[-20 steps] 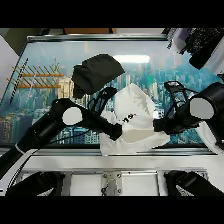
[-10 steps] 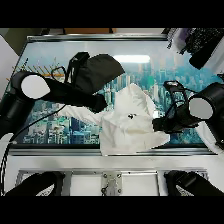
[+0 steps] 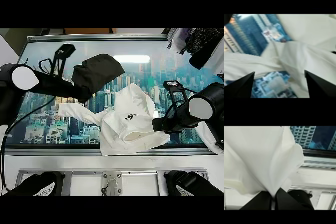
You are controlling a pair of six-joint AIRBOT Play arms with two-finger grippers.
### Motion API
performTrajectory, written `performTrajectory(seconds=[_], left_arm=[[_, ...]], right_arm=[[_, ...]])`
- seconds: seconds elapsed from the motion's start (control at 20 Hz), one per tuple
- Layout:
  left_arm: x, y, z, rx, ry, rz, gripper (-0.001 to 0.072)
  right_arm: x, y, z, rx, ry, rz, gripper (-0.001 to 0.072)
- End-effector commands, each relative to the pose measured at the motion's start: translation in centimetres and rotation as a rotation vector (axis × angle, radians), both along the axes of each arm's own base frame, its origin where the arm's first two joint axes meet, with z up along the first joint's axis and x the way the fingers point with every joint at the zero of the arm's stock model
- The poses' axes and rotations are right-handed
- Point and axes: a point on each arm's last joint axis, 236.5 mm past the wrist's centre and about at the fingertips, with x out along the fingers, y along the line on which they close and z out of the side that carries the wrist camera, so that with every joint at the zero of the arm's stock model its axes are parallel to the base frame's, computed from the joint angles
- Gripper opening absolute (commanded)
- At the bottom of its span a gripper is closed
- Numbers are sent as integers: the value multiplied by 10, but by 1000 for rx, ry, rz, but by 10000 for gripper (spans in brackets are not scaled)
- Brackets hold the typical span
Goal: Fold the clothes and pants, and hang the long-sleeved shirts on hangers.
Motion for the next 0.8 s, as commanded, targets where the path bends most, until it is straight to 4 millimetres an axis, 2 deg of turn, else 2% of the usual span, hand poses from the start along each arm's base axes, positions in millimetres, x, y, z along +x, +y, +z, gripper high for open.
performTrajectory(seconds=[0.0, 0.15, 0.3, 0.4, 0.6, 0.75], left_arm=[[71, 105, -31, 304, -107, 181, 690], [111, 170, -80, 465, -85, 259, 690], [143, 213, -131, 547, -75, 287, 690], [159, 238, -157, 608, -87, 284, 690], [170, 271, -205, 691, -58, 261, 690], [177, 291, -225, 724, -35, 271, 690]], right_arm=[[0, 0, 0, 0, 1, 0, 24], [0, 0, 0, 0, 1, 0, 23], [0, 0, 0, 0, 1, 0, 24], [0, 0, 0, 0, 1, 0, 23], [0, 0, 0, 0, 1, 0, 24], [0, 0, 0, 0, 1, 0, 23]])
